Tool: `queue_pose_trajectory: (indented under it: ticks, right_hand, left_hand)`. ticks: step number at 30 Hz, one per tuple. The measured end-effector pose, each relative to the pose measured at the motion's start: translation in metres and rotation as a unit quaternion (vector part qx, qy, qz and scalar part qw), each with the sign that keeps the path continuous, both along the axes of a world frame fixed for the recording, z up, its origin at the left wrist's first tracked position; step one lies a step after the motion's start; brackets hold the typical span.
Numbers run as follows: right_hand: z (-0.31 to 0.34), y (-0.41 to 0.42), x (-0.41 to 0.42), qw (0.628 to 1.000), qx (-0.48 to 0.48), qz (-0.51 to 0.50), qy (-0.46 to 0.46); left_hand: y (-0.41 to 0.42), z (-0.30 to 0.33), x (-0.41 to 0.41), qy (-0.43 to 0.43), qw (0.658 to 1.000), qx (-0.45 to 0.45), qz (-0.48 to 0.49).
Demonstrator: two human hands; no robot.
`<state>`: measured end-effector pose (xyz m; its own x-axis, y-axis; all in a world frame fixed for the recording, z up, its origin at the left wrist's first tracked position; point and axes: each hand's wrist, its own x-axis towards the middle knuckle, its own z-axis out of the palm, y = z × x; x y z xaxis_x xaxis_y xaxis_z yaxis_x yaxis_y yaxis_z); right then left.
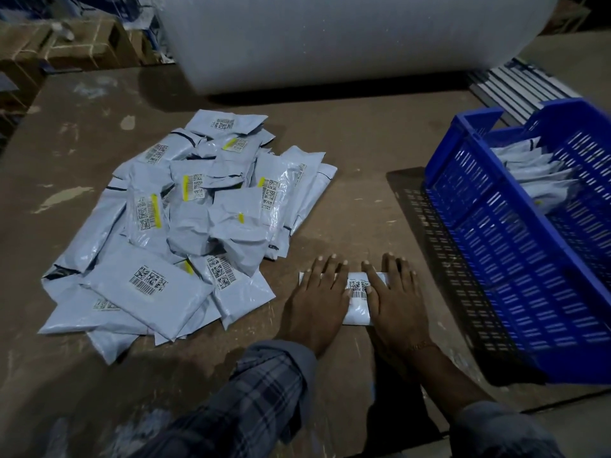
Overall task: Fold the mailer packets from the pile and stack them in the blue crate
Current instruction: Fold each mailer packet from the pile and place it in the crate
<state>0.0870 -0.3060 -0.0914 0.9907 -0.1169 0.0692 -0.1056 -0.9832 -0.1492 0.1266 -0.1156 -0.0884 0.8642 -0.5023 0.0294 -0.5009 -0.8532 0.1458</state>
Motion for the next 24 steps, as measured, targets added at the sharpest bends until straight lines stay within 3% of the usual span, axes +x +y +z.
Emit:
queue_pose_trajectory:
  ticks: [12,18,24]
  right_hand:
    - [-0.003,-0.002,0.006,1.0,-0.008,0.001,0.021]
    - [0.002,0.014,-0.02,1.0,-0.005,-0.007,0.005]
    - [0.015,0.007,-0.016,0.999,0.016,0.008,0.045]
  left_hand:
    - [0.015,0.009,-0.009,-0.017,0.995,0.026,-0.091]
    - [0.011,0.01,-0.005,-0.004,0.999,-0.002,-0.033]
    - [0.017,0.012,-0.008,-0.005,0.998,0.011,-0.057]
